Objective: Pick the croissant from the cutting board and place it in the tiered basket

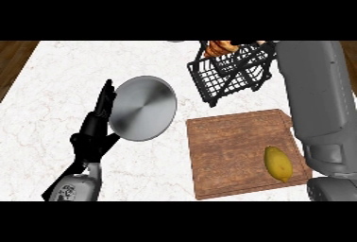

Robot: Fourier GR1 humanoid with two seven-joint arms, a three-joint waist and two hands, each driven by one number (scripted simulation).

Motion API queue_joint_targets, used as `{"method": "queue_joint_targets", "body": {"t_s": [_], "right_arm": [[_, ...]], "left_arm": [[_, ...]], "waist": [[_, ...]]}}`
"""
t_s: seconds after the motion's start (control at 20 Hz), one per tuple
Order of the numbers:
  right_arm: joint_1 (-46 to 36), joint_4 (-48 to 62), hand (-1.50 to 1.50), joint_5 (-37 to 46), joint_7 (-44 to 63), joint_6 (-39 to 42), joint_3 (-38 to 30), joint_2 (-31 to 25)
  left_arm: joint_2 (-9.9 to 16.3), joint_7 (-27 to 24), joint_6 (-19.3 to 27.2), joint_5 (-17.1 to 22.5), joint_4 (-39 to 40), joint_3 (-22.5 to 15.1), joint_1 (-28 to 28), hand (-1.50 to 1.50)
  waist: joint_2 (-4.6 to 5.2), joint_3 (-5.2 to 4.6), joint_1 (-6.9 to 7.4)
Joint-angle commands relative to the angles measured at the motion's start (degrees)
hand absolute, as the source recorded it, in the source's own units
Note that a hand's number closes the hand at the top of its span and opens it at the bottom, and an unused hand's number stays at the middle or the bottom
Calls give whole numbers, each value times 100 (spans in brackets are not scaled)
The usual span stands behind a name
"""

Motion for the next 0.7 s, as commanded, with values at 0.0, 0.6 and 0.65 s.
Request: {"method": "queue_joint_targets", "body": {"t_s": [0.0, 0.6, 0.65], "right_arm": [[-92, -230, -150, -413, 66, -575, -587, -64], [1334, -1217, -150, -2051, 77, 335, -2296, -1482], [1573, -1326, -150, -2209, -90, 469, -2470, -1664]], "left_arm": [[137, -271, -120, 132, 221, 179, 111, 0], [147, 44, -80, 72, -200, 139, 260, 0], [233, -23, -166, 225, -81, 326, 84, 0]], "waist": [[-5, -2, -38], [-58, 4, -178], [-53, 3, -220]]}}
